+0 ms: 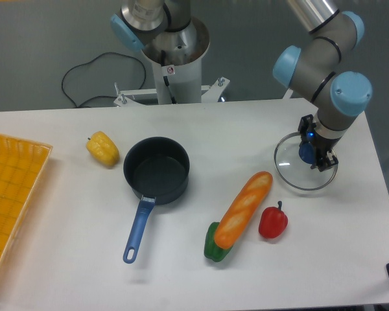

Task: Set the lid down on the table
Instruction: 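Lower the lid flat onto the table beside the red pepper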

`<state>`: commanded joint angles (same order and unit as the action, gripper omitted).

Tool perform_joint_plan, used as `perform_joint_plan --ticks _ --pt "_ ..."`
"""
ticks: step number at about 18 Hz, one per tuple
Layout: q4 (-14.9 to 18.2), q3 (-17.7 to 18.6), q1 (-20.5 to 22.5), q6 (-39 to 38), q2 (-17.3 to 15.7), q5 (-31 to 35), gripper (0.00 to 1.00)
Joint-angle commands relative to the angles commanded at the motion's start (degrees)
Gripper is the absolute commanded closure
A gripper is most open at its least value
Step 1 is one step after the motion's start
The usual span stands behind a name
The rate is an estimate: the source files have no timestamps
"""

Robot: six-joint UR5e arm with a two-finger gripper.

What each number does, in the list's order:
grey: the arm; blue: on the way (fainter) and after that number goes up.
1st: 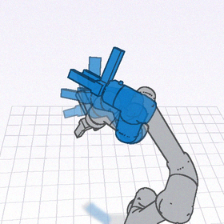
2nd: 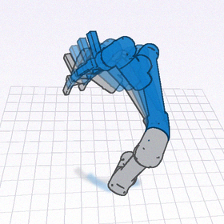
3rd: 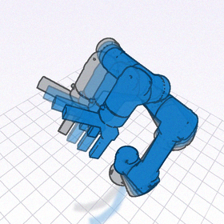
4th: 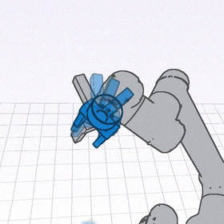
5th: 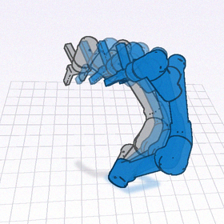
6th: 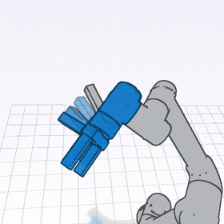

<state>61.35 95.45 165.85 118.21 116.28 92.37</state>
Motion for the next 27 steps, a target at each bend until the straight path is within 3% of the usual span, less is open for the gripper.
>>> perform_joint_plan --ticks 27 --pt "-0.35 0.00 -0.09 0.00 1.14 1.23 0.45"
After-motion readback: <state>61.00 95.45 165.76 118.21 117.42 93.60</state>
